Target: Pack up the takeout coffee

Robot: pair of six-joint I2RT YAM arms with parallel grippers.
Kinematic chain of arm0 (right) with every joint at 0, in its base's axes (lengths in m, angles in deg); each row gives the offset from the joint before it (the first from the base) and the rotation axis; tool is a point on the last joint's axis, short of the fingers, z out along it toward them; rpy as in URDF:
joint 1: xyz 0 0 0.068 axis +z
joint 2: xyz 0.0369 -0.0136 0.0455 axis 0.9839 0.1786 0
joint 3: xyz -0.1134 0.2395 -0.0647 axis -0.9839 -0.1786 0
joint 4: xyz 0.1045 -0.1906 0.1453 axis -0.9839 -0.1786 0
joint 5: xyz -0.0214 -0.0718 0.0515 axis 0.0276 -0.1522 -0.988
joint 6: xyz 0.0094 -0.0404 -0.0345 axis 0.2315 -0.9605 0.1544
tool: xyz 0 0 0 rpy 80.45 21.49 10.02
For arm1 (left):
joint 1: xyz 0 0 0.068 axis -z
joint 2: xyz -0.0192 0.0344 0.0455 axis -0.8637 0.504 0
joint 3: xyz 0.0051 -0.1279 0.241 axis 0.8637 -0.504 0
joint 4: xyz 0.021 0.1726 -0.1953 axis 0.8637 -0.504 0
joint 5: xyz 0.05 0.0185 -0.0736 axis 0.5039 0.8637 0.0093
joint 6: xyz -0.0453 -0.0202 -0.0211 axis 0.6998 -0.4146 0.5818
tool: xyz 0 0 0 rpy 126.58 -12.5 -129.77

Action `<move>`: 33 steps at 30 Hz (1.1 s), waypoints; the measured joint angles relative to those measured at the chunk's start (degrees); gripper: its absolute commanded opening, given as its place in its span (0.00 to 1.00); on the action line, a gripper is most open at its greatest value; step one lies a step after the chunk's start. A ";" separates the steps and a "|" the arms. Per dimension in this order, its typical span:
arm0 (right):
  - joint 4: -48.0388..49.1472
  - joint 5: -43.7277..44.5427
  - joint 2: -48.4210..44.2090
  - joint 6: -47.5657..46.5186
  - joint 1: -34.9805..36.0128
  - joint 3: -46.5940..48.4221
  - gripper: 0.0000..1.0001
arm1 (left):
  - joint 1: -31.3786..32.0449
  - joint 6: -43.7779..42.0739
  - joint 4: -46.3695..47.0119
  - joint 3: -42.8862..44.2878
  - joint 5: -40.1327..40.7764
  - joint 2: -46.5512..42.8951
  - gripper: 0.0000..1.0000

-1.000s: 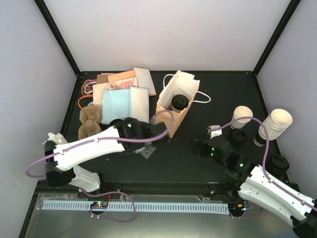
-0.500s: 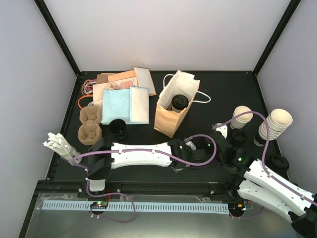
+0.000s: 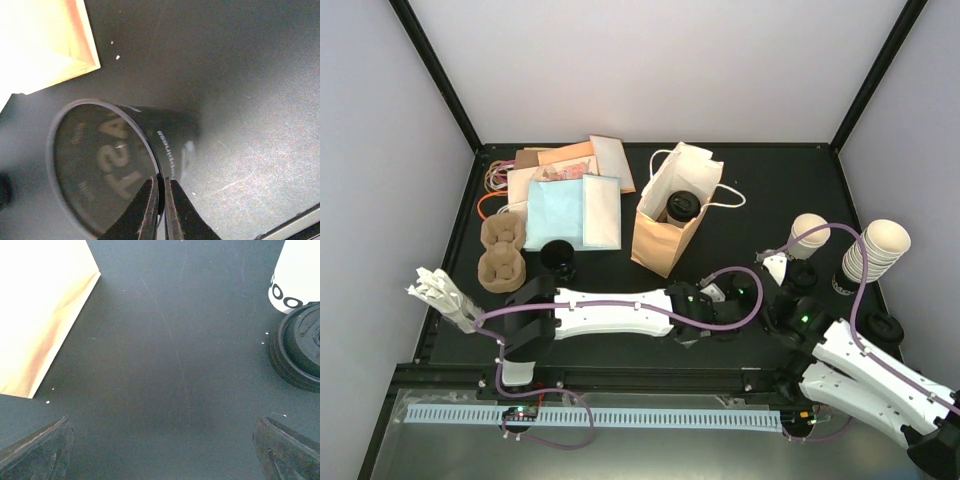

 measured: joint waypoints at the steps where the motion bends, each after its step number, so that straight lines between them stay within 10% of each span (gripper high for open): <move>1: -0.17 0.00 -0.15 0.09 0.00 0.00 1.00 | 0.00 -0.02 0.24 0.04 0.02 0.37 0.07; 6: -2.93 0.96 0.15 1.22 0.00 0.94 1.00 | 0.00 0.00 1.01 0.11 0.00 2.03 0.09; 21: -7.21 3.04 -0.22 2.43 0.00 6.08 1.00 | -0.02 -1.51 0.74 3.96 -3.78 -0.94 0.69; 27: -7.52 3.41 -0.17 2.08 -0.02 10.64 1.00 | -3.15 -3.10 3.50 -0.52 -4.94 -20.02 0.74; 33: -7.91 3.19 -0.72 0.68 -0.46 10.82 1.00 | -22.05 -6.73 10.38 -16.15 -6.75 -45.59 0.96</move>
